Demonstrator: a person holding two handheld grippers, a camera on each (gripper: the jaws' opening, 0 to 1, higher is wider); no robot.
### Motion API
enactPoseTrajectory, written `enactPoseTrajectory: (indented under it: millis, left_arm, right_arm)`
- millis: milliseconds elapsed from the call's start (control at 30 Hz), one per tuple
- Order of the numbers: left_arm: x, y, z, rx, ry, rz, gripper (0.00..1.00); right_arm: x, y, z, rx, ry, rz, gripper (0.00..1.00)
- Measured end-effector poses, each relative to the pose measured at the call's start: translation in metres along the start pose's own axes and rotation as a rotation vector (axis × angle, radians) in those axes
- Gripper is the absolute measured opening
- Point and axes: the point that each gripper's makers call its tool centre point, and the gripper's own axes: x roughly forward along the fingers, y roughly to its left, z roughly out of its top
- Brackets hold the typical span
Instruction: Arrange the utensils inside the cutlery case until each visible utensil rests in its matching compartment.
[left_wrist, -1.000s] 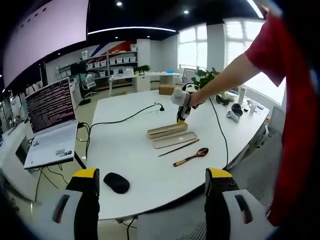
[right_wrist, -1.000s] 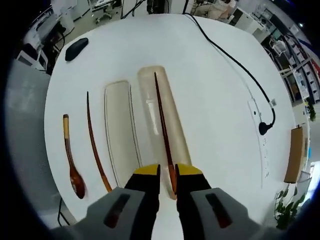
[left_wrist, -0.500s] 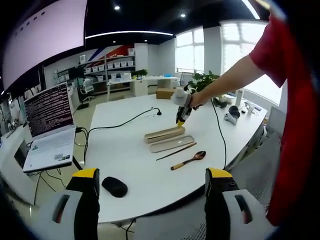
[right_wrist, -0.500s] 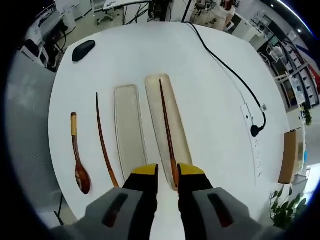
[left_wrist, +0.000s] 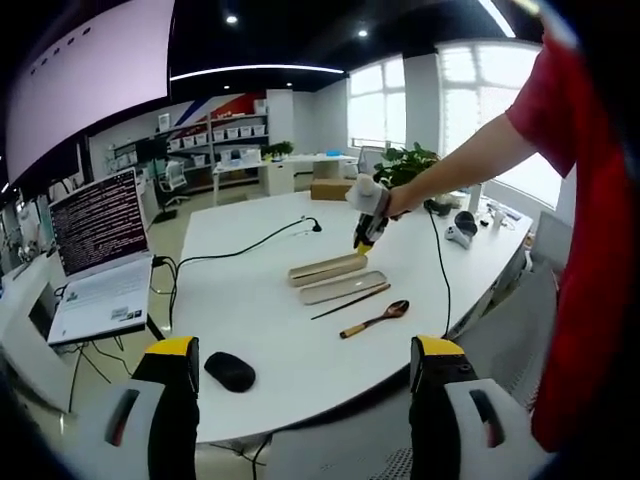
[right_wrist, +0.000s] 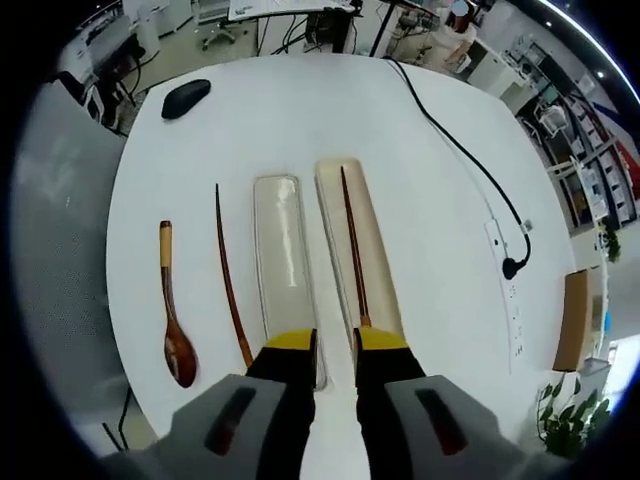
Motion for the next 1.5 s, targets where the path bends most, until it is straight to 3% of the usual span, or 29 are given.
enactPoseTrajectory:
  millis: [667,1500]
  left_arm:
    - [-0.005,-0.003,0.003,0.008,-0.013,0.006,0.89]
    - [-0.008,-0.005,0.007,0.037,-0.017,0.005,0.89]
  right_arm:
    - [-0.011,0.017,0.002,-0.028,-0.035,0.000,0.12]
    - [0.005,0.052,-0.004,-0.039,-0.021,0.046,0.13]
